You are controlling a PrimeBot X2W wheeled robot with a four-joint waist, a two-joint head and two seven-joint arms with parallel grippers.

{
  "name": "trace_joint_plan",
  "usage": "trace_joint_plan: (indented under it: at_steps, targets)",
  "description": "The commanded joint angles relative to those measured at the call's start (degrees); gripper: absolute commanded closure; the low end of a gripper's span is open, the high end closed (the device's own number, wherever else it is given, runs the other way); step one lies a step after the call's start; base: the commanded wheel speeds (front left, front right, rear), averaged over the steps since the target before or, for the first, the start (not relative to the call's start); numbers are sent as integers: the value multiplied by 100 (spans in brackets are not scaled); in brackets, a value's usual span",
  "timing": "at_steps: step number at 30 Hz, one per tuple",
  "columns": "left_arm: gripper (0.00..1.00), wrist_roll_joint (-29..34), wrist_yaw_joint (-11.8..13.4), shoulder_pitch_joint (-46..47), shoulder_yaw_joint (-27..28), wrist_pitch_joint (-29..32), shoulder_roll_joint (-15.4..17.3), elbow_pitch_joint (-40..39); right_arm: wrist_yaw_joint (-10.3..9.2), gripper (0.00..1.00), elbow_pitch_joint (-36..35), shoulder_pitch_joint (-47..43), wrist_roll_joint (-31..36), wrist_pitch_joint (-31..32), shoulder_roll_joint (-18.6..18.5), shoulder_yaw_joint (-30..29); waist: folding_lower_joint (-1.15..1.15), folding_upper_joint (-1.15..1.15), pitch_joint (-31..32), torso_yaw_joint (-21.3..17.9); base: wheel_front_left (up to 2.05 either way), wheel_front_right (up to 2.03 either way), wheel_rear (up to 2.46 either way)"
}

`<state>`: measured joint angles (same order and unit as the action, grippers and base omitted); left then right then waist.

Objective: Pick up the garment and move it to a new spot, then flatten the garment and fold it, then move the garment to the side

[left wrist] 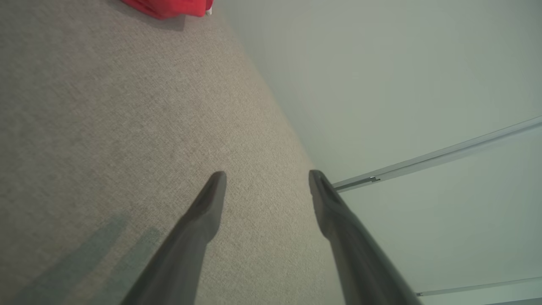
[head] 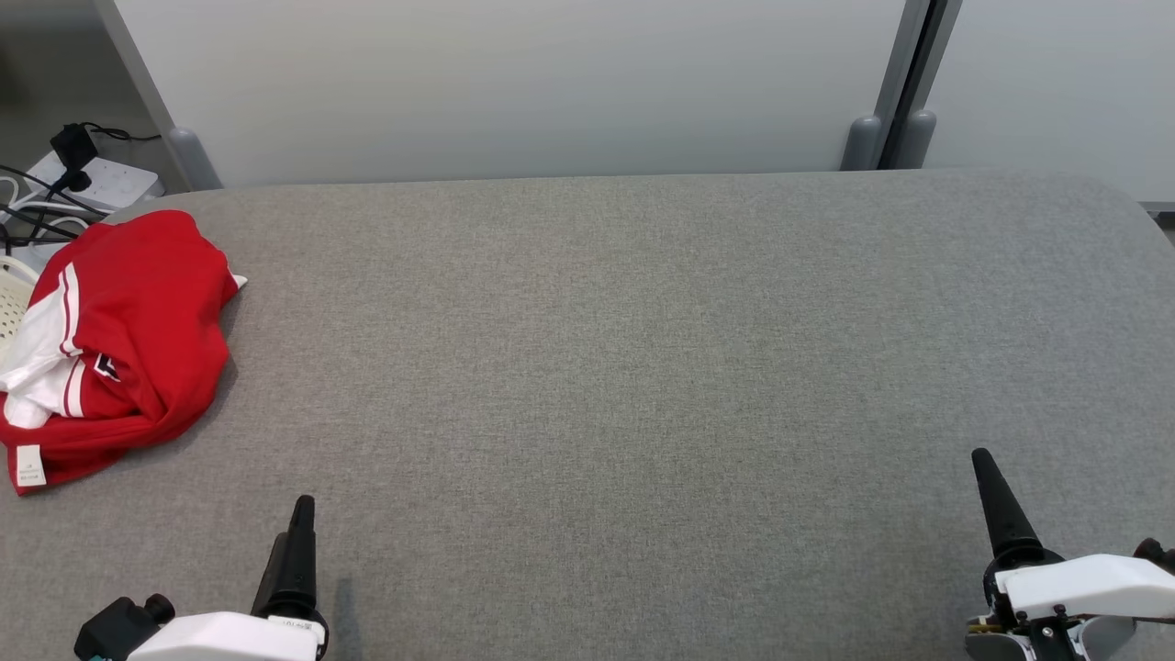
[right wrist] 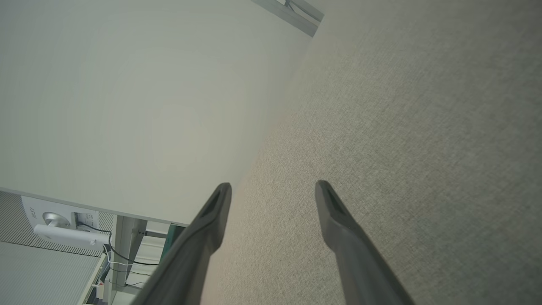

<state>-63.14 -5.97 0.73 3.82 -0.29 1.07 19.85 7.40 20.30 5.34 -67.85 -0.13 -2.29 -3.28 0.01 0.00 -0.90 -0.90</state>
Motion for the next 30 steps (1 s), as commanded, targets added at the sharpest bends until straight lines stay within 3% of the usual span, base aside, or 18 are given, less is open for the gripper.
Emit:
trace_joint_plan:
  at_steps: [1, 30]
  targets:
    - [0, 178, 31, 314, 53, -66, 93, -174, 3, 0, -137, 269, 158, -85, -104, 51, -1, 0, -1, -3, 0, 0, 0]
    - [0, 2188, 217, 421, 64, -537, 172, -387, 5, 0, -108, 590, 1918, -555, -156, 193, -1, 0, -39, -94, 0, 0, 0]
